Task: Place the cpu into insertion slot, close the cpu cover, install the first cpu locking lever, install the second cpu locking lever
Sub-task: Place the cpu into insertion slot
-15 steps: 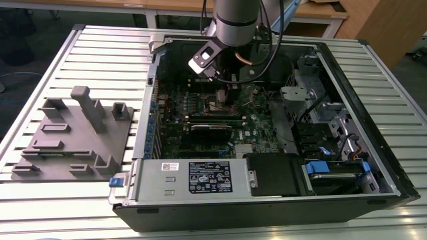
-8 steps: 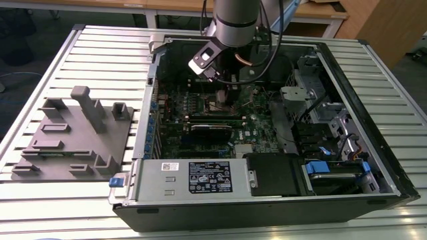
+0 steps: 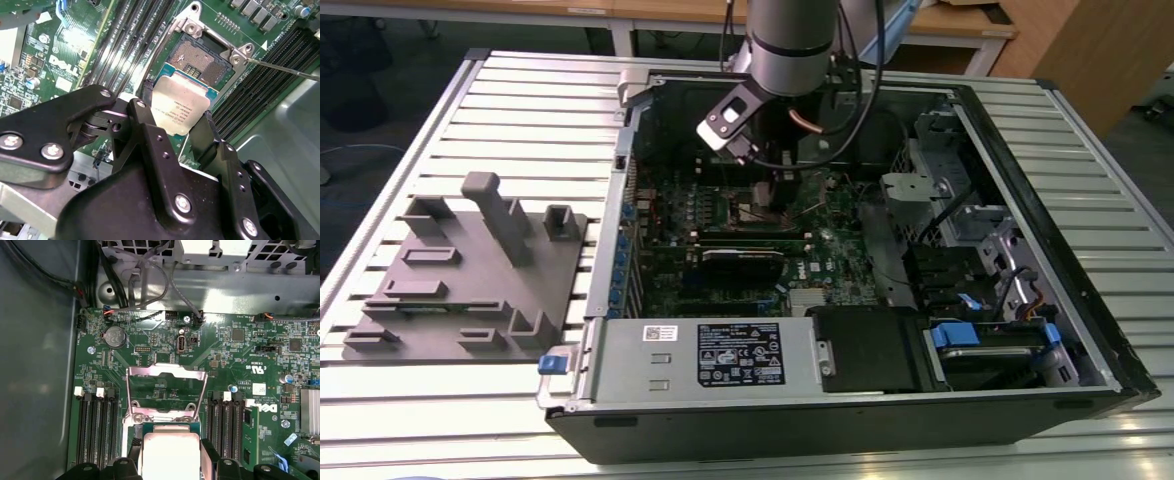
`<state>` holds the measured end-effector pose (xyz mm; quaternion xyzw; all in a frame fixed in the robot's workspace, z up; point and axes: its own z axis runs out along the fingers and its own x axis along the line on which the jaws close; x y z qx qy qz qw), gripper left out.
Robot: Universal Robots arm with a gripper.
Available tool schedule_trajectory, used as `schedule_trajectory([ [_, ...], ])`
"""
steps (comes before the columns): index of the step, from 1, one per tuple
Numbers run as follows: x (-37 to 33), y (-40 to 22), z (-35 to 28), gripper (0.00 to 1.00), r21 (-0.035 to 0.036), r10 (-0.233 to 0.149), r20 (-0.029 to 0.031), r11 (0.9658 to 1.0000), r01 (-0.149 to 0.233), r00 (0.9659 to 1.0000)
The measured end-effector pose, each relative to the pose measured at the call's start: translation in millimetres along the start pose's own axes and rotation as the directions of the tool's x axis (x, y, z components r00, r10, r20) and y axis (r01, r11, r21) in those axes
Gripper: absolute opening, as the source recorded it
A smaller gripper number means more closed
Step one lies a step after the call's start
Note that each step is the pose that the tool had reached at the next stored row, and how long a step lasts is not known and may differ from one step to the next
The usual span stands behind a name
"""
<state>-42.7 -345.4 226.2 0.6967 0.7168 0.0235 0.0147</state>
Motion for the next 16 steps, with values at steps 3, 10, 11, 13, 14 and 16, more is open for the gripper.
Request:
schedule_trajectory([
  [3,3.0,-0.2,1.7,0.54,0.0004,-0.001,0.0123,1.0000,0.001,0.9999],
  [10,8.1,-1.9,7.0,0.54,0.0015,-0.003,0.0525,1.0000,0.003,0.9986],
  [11,8.2,-2.1,7.1,0.54,0.0017,-0.003,0.0527,1.0000,0.003,0.9986],
  [13,8.2,-2.5,7.2,0.54,0.0017,-0.003,0.0529,1.0000,0.003,0.9986],
  [14,8.2,-3.0,7.4,0.54,0.0016,-0.003,0.0527,1.0000,0.003,0.9986],
  [16,8.3,-4.4,7.7,0.54,0.0015,-0.003,0.0526,1.0000,0.003,0.9986],
])
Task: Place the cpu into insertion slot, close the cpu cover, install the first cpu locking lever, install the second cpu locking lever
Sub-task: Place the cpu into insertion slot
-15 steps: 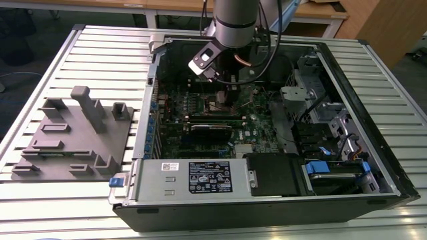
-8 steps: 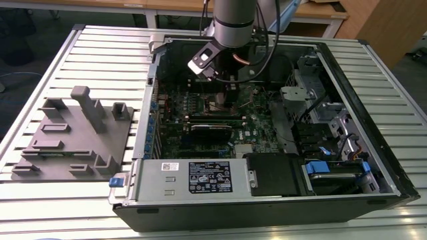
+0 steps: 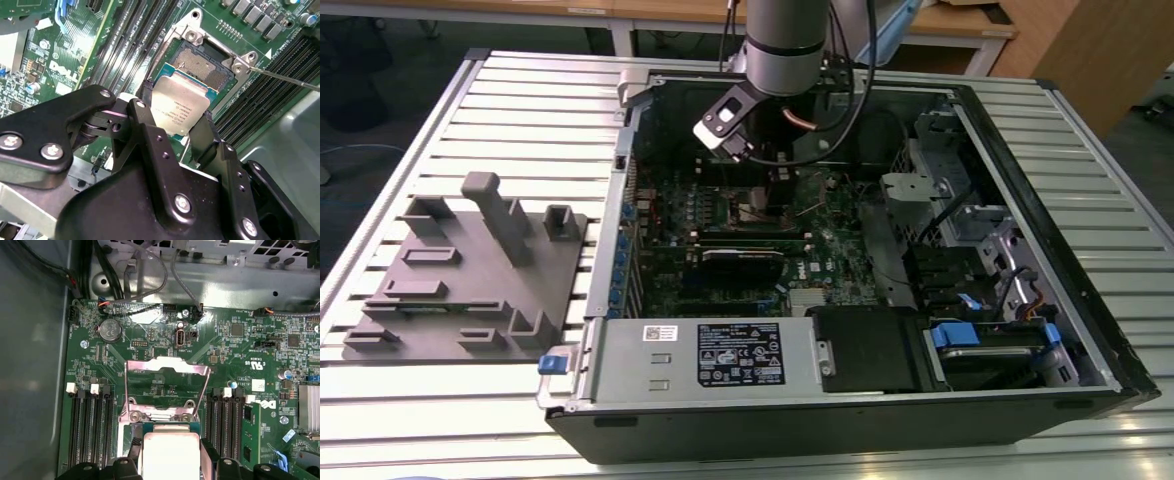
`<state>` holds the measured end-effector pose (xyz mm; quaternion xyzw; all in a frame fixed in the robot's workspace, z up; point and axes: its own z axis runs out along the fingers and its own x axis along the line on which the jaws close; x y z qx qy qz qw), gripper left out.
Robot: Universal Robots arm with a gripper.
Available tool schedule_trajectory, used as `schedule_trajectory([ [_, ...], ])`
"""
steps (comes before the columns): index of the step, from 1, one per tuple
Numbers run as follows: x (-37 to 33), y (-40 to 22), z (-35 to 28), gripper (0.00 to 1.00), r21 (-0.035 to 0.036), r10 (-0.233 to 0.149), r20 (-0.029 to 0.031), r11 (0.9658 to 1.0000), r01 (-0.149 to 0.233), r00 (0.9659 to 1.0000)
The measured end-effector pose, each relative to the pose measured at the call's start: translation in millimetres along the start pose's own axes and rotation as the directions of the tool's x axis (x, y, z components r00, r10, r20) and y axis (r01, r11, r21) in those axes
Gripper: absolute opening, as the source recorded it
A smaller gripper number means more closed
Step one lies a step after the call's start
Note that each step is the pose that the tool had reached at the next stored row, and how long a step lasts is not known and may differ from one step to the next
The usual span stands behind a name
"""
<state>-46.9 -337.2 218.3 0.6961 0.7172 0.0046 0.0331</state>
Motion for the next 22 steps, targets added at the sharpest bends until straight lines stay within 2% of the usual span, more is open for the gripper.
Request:
schedule_trajectory([
  [22,0.1,-3.7,0.3,0.54,0.0000,0.000,0.0001,1.0000,0.000,1.0000],
])
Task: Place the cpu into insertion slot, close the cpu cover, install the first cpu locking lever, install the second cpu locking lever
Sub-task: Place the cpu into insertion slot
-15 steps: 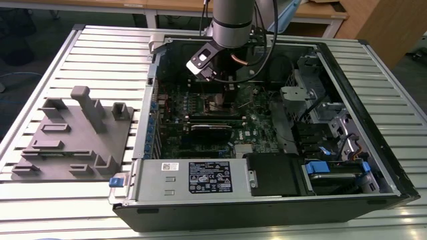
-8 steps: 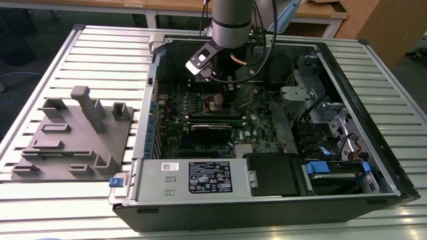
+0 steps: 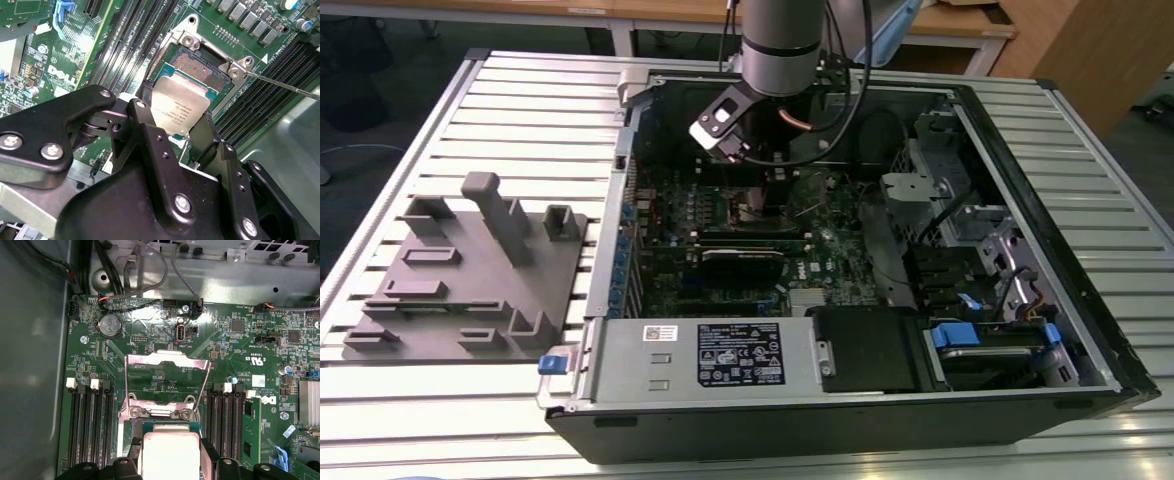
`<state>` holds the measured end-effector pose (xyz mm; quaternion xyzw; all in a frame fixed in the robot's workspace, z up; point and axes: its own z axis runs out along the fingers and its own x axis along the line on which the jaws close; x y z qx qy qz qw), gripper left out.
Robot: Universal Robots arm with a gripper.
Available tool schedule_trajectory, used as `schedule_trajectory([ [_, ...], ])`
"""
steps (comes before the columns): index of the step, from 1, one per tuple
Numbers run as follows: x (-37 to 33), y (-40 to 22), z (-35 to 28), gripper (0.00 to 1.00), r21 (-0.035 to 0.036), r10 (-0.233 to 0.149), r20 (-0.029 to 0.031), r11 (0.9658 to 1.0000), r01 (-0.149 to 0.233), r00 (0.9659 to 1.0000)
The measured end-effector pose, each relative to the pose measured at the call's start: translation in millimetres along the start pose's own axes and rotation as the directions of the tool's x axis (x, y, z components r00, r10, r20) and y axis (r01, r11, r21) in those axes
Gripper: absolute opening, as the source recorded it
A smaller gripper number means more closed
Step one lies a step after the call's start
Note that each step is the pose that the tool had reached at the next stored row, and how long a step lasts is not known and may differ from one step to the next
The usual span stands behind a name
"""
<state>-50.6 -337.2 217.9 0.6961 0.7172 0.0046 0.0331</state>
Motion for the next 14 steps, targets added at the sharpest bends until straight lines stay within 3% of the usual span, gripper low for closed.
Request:
schedule_trajectory([
  [14,0.1,-1.6,0.9,0.54,0.0005,0.010,0.0006,0.9999,-0.010,0.9999],
])
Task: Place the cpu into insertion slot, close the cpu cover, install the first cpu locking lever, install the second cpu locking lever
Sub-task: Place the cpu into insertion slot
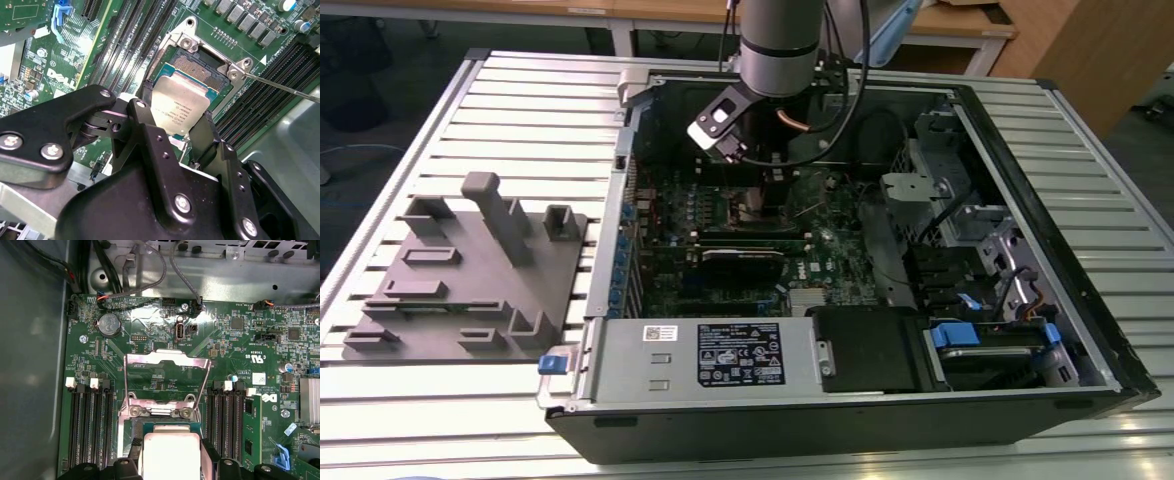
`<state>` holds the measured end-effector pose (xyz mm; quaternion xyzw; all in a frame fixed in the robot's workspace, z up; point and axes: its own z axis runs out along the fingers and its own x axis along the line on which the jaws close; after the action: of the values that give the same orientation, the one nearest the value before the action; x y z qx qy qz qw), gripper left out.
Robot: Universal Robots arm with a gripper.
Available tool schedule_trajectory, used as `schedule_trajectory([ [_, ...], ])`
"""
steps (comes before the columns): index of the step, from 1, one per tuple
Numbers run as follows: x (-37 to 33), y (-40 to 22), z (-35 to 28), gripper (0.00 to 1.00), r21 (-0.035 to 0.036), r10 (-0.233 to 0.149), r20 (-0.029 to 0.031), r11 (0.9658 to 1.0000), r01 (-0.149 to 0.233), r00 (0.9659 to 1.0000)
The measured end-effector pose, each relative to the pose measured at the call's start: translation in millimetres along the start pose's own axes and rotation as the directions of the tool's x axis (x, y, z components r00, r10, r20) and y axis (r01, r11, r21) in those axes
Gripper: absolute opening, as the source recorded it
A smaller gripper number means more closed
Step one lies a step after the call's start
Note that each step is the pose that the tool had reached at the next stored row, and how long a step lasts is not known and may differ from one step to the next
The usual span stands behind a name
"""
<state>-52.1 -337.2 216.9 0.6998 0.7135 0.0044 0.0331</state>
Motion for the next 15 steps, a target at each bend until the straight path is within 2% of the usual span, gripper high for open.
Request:
schedule_trajectory([
  [2,0.0,0.0,0.0,0.54,0.0000,0.000,-0.0001,1.0000,0.000,1.0000],
  [3,0.0,0.0,0.1,0.54,-0.0001,0.000,-0.0024,1.0000,0.000,1.0000],
  [5,0.0,0.0,0.1,0.54,-0.0004,0.001,-0.0153,1.0000,-0.001,0.9999],
  [8,0.0,-0.1,0.0,0.54,-0.0004,0.001,-0.0235,1.0000,-0.001,0.9997],
  [11,0.1,-0.3,0.4,0.54,-0.0007,0.001,-0.0254,1.0000,-0.001,0.9997],
  [15,0.1,-1.0,1.8,0.54,-0.0004,0.002,-0.0250,1.0000,-0.002,0.9997],
])
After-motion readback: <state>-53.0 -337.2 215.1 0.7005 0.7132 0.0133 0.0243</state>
